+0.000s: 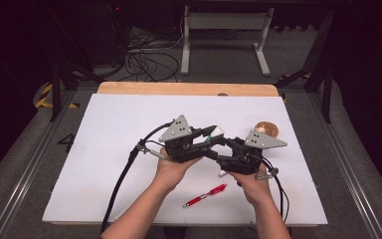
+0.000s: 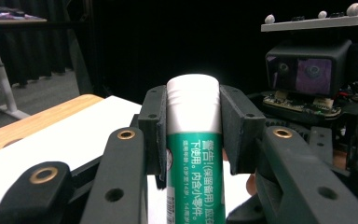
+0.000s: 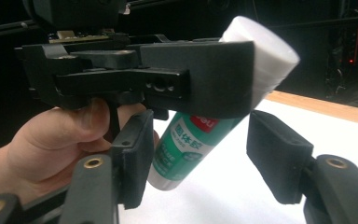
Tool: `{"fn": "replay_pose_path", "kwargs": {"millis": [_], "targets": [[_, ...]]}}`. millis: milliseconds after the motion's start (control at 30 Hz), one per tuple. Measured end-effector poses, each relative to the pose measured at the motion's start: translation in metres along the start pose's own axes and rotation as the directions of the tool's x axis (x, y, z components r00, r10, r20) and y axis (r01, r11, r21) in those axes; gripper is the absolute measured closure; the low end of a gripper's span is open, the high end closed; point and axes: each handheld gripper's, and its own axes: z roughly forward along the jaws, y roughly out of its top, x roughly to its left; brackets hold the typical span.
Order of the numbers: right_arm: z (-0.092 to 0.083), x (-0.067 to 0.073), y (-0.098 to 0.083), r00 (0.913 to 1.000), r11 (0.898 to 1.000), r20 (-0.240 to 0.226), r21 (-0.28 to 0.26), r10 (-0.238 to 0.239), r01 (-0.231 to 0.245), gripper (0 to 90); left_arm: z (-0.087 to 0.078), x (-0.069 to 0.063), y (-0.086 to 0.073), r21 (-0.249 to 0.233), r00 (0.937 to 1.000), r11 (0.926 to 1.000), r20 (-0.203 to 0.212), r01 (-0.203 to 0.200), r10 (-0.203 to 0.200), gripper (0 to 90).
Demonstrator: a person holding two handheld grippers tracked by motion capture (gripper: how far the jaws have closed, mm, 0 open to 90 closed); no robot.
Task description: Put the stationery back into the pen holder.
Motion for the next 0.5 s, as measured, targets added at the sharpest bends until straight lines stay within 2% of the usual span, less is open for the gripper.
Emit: {"fn": "replay_pose_path", "kwargs": {"millis": [333,500], "targets": [[0.0003,0.0001,-0.0007,0.9998,1.0,-0.011,-0.001,0.015,-0.015,54.5,0.0013,-0.002,-0.0002,0.002,0.9999,1.0,0.006,-0.008,0.008,65.0],[-0.0014,-0.0014,-0.0009,0.9997,1.0,0.001,-0.003,0.025,-0.025,59.6,0.0008,-0.0031,-0.0001,0.002,0.9998,0.9998,0.006,-0.021,0.021,64.2]]}}
